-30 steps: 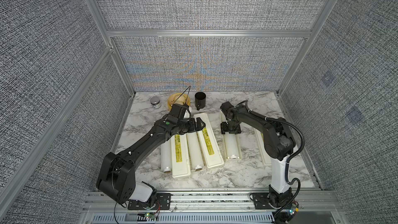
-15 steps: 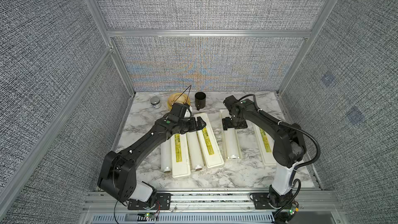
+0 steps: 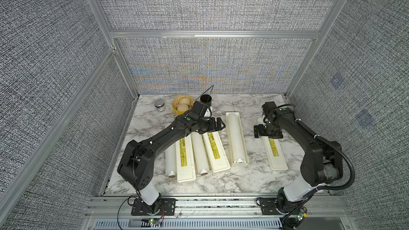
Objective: Put plastic wrap rolls into dispensers
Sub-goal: Adjust the lid at the center of the board.
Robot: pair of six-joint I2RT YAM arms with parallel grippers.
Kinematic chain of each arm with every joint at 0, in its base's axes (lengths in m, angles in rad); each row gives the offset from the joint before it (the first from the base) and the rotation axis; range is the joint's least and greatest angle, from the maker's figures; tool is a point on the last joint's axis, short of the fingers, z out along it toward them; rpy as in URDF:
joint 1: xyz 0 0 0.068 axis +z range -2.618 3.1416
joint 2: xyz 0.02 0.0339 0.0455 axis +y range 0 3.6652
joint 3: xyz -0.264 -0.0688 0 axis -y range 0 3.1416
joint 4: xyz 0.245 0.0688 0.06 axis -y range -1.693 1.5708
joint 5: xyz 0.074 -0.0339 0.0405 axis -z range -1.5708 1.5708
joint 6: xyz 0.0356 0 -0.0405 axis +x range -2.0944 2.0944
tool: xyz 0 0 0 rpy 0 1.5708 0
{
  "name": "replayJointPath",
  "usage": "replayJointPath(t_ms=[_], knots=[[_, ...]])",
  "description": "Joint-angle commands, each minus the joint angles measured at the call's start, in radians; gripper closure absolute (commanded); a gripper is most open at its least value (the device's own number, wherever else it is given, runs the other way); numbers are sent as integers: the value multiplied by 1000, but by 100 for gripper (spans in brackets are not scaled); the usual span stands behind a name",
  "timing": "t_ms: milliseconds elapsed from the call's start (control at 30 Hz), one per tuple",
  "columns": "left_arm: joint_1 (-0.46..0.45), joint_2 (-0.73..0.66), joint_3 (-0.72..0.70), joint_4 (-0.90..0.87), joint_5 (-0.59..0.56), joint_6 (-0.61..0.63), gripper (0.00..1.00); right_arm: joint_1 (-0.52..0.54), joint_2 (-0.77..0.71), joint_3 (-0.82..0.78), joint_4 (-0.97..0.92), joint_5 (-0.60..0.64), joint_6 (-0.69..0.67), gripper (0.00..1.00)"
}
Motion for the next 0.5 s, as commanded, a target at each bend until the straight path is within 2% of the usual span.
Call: replayJointPath(t_ms=[0, 233, 300, 467], knots=[[-16, 25, 27, 4, 9, -12, 2, -61, -13, -48, 94, -26, -94, 1], [-39, 57, 59, -17, 9, -16, 2, -179, 59, -78, 201, -138, -207, 1], [-44, 60, 60, -20, 10, -16, 2, -215, 98, -58, 208, -209, -212, 1], [-47, 59, 56, -27, 14, -14, 2, -221, 190, -11, 212, -214, -246, 1]])
